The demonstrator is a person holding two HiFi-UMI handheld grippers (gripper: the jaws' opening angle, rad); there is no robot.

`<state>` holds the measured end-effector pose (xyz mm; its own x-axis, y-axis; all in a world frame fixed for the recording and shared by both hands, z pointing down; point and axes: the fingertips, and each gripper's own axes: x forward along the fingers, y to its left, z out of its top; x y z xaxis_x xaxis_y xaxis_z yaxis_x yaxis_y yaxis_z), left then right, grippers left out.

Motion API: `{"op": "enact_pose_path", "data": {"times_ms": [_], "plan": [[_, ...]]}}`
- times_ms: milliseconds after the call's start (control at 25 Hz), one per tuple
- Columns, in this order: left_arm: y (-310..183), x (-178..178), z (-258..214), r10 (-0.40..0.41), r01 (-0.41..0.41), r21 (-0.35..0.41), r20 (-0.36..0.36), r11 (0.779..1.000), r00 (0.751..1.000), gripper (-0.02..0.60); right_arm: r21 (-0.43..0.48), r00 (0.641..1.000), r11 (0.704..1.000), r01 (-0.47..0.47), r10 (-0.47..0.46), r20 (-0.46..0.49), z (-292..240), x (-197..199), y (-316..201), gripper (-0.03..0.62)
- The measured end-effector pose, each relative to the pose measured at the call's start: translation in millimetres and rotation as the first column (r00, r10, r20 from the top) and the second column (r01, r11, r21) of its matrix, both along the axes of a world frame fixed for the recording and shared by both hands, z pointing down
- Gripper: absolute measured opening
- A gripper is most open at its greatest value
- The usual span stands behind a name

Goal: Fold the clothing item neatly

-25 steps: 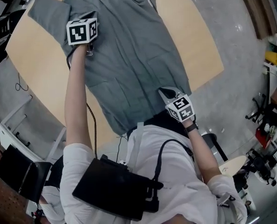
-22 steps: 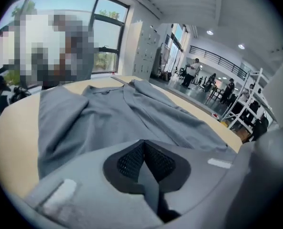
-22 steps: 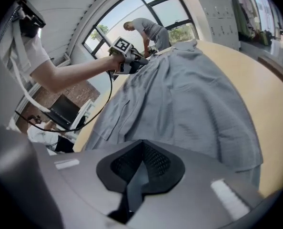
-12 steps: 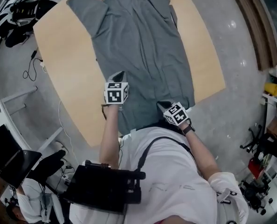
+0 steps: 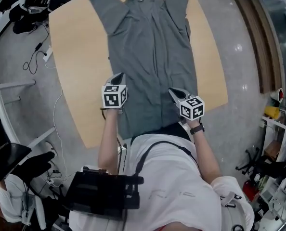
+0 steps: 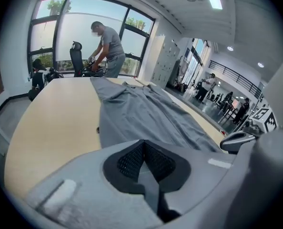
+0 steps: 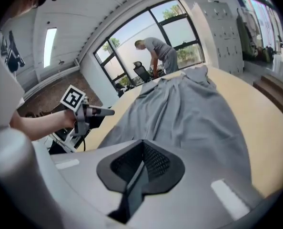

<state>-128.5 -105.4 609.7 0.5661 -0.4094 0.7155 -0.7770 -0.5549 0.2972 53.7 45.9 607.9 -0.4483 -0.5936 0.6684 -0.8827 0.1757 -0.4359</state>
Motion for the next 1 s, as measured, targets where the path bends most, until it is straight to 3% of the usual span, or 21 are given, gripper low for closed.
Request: {"op": "enact_pose_path", "data": {"times_ms": [200, 320, 480, 760, 920, 1000], "plan": [[-27.3, 12.5, -38.4, -0.143, 0.145, 0.007, -0.131, 0.989, 0.981, 0.005, 0.144, 0.999, 0.989, -0.036, 0.038, -0.011, -34.6, 21.1, -75.2, 0.0], [-29.7, 30.2, -44.2, -0.165, 0.166, -0.003, -0.148, 0.986, 0.975, 0.005, 0.206, 0.999, 0.978, -0.029, 0.036, -0.028, -43.1, 31.6, -114.3, 0.0], [-26.3, 72.8, -42.1, -0.11, 0.109, -0.02, -0.154, 0.994, 0.982, 0.005, 0.229, 0.998, 0.973, -0.016, 0.03, -0.056, -40.1, 70.6, -163.6, 0.01], [-47.5, 146.8, -42.1, 0.013, -0.013, -0.002, -0.16, 1.0, 0.987, 0.005, 0.231, 0.986, 0.973, -0.023, 0.06, -0.155, -26.7, 187.1, -281.6, 0.038], [-66.4, 171.9, -28.1, 0.04, -0.042, -0.009, -0.158, 0.999, 0.987, 0.005, 0.221, 0.955, 0.975, -0.007, 0.073, -0.289, -4.2, 256.1, -375.0, 0.096], [-75.6, 181.5, -19.3, 0.042, -0.045, -0.016, -0.155, 0.999, 0.987, 0.005, 0.204, 0.945, 0.978, -0.038, 0.102, -0.311, 10.6, 287.1, -421.1, 0.157]]}}
